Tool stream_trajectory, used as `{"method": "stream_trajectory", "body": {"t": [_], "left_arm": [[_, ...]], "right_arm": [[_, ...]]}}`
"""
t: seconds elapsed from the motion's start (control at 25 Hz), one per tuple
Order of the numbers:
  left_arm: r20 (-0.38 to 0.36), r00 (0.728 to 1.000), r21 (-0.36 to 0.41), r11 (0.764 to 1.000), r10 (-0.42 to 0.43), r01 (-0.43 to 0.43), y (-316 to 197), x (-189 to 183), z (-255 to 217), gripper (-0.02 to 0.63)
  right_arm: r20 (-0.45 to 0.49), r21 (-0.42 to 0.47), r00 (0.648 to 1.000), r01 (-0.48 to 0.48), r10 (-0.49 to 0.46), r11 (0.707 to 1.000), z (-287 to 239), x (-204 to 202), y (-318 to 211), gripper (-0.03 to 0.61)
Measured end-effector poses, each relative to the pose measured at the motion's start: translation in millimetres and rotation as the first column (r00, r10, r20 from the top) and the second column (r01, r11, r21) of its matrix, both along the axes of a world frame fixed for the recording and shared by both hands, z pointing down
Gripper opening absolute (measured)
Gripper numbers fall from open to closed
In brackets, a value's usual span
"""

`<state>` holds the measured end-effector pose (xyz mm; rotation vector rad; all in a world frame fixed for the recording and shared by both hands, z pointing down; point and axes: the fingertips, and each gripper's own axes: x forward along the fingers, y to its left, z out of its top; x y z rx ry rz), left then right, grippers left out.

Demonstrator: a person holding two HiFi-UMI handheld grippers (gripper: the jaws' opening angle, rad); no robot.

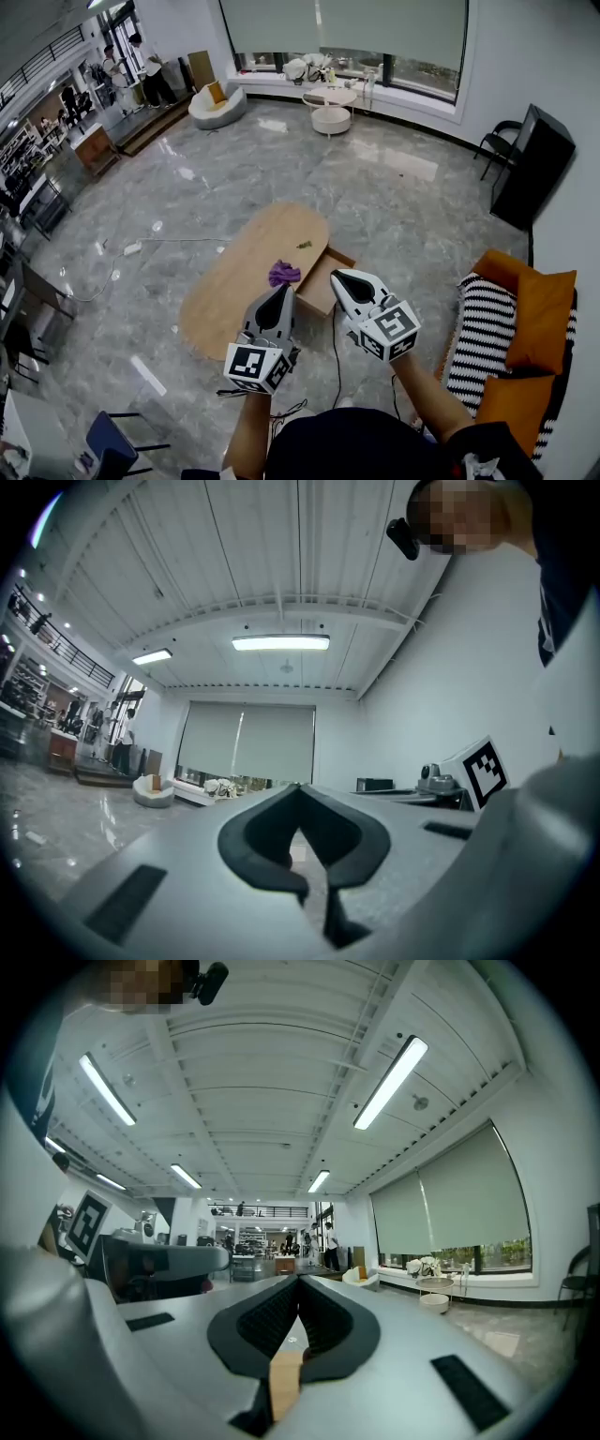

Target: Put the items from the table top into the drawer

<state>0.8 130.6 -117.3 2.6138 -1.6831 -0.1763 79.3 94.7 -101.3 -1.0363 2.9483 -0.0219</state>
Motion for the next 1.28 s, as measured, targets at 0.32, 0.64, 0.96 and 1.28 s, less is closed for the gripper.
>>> {"method": "stream_trajectory", "body": {"t": [0.32, 0.64, 0.96, 1.28], "left_arm": [[-0.006, 0.999, -0.029, 0.999, -0.046, 0.046, -9, -8, 14, 0.000], [0.000, 0.999, -0.048, 0.998, -0.046, 0.046, -32, -15, 19, 0.000], [-0.007, 0.999, -0.053, 0.998, -0.034, 0.034, -86, -40, 27, 0.000], [-0.013, 1.000, -0.068, 0.997, -0.024, 0.023, -153, -72, 33, 0.000]], "right_arm": [[0.001, -0.022, 1.000, 0.009, -0.009, 1.000, 13, 6, -16, 0.014], [0.004, -0.037, 1.000, 0.008, -0.008, 0.999, 18, -3, -42, 0.014], [-0.007, -0.043, 1.000, -0.001, 0.001, 0.999, 28, -27, -89, 0.014], [-0.025, -0.060, 1.000, -0.013, 0.011, 0.998, 35, -58, -153, 0.014]]}}
